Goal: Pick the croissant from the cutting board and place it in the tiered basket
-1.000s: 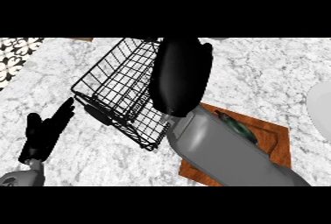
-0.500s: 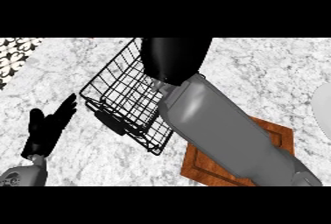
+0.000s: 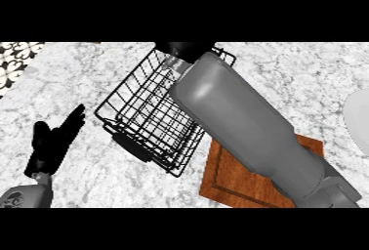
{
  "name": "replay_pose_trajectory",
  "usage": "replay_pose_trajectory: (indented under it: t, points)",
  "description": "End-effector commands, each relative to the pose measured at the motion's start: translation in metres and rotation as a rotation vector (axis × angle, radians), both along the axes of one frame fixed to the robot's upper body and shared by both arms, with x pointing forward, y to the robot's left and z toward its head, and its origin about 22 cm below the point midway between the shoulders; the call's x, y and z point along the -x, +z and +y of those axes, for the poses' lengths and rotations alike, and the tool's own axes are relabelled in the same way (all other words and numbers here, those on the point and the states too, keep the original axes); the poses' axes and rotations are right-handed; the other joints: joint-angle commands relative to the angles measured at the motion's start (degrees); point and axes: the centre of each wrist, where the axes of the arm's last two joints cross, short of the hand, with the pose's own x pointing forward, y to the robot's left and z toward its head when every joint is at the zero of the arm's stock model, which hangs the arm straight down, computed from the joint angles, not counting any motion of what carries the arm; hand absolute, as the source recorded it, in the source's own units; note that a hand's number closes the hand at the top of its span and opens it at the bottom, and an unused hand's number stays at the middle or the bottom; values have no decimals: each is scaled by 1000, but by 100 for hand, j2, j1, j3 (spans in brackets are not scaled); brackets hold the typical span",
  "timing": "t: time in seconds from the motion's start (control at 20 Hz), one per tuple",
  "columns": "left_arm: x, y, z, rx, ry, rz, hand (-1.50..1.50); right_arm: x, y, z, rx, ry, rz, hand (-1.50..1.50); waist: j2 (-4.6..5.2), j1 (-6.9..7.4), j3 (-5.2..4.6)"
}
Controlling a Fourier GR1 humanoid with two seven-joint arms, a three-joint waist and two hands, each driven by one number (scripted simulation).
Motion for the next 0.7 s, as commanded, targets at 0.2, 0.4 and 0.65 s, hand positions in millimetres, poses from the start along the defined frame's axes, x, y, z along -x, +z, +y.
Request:
replay_pose_trajectory:
  t: [0.2, 0.4, 0.65]
  points:
    - [10, -4, 8, 11, 53, 15, 0, -24, 6, 26, 266, -253, 203, 150, -76, -252, 1]
    - [7, -8, 14, 6, 68, 31, 0, -26, 28, 37, 338, -228, 264, 150, -43, -362, -1]
    - [14, -8, 23, 13, 85, 26, 0, -30, 36, 43, 386, -195, 323, 150, -50, -435, 7]
